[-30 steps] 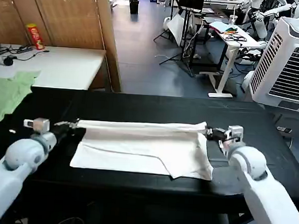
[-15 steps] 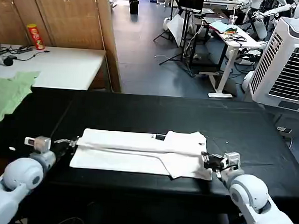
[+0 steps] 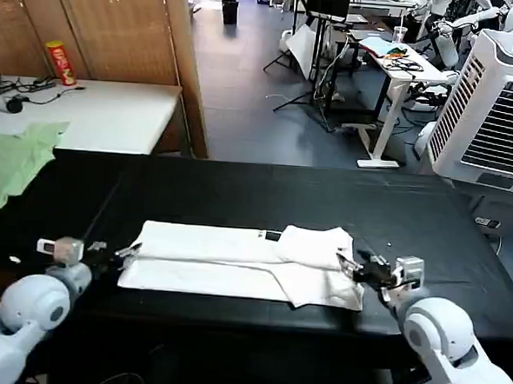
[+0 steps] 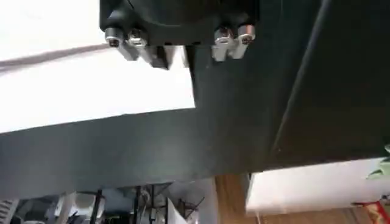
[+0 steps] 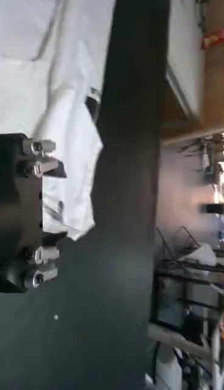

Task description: Fold and organize the clothes.

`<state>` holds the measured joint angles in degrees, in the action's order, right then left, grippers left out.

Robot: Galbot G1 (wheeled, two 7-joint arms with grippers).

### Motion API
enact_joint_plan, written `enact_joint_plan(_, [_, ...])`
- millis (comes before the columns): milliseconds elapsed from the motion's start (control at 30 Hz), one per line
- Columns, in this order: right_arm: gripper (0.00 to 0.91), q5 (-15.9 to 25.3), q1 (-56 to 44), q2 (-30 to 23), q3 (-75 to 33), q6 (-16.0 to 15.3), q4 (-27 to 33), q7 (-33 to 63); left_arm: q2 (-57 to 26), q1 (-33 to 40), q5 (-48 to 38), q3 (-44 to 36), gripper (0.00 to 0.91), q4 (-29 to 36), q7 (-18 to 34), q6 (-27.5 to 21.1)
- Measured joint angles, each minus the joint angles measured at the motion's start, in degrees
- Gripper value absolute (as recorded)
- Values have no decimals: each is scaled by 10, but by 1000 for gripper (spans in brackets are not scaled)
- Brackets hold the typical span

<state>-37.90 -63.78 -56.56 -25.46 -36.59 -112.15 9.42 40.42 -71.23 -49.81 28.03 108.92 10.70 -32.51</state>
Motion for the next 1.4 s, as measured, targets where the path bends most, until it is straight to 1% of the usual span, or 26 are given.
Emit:
enact_joint_plan(67, [878, 17, 22, -18, 11, 4, 23, 5, 10, 17, -3, -4, 878, -11, 1, 2])
enact_joint_plan(200, [878, 35, 56, -44, 27, 11, 66, 10, 40, 57, -12, -18, 878, -42, -1, 2])
enact_joint_plan(367, [878, 38, 85, -70, 36, 12, 117, 13, 83, 97, -13, -35, 878, -81, -4, 0])
enact_joint_plan(500, [878, 38, 100, -88, 40, 11, 150, 8, 109, 115, -12, -45, 878, -110, -8, 2])
enact_joint_plan(533, [868, 40, 103, -92, 42, 11, 158, 6, 114, 117, -11, -47, 751, -115, -11, 3])
enact_joint_plan(633, [800, 51, 112, -105, 47, 12, 178, -3, 124, 121, -6, -48, 663, -131, -16, 5])
enact_joint_plan(667, [751, 52, 114, -108, 47, 12, 183, -4, 127, 122, -5, -48, 575, -134, -16, 6])
enact_joint_plan(700, [702, 53, 116, -111, 49, 12, 188, -5, 130, 122, -2, -48, 458, -139, -17, 8])
enact_joint_plan(733, [624, 55, 118, -114, 50, 12, 193, -7, 132, 122, -1, -48, 224, -143, -18, 9])
enact_joint_plan(767, [575, 57, 119, -117, 51, 12, 197, -7, 135, 123, 0, -48, 176, -147, -18, 11])
enact_joint_plan(800, [575, 58, 120, -120, 53, 12, 200, -7, 136, 123, 1, -48, 166, -152, -19, 11])
enact_joint_plan(833, [439, 59, 121, -122, 53, 12, 203, -7, 138, 123, 1, -47, 156, -154, -18, 12])
enact_joint_plan(867, [332, 60, 122, -124, 54, 12, 205, -7, 139, 124, 1, -47, 137, -157, -18, 12])
enact_joint_plan(900, [283, 61, 123, -126, 54, 12, 206, -7, 140, 124, 1, -47, 127, -158, -18, 12])
enact_joint_plan(933, [195, 62, 123, -127, 54, 12, 207, -7, 140, 123, 1, -47, 117, -159, -18, 12])
enact_joint_plan(967, [137, 64, 123, -128, 54, 13, 208, -7, 141, 123, 1, -47, 88, -159, -18, 12])
enact_joint_plan(1033, [78, 68, 121, -130, 53, 16, 208, -7, 141, 122, 1, -47, 39, -161, -19, 13])
enact_joint_plan(1133, [59, 82, 115, -134, 51, 30, 208, -4, 144, 124, 1, -47, 0, -163, -22, 16])
enact_joint_plan(1267, [39, 106, 107, -140, 48, 53, 207, 10, 150, 125, 17, -48, 0, -166, -30, 29])
enact_joint_plan(1400, [49, 107, 103, -141, 45, 57, 206, 13, 154, 124, 50, -51, 0, -167, -32, 45])
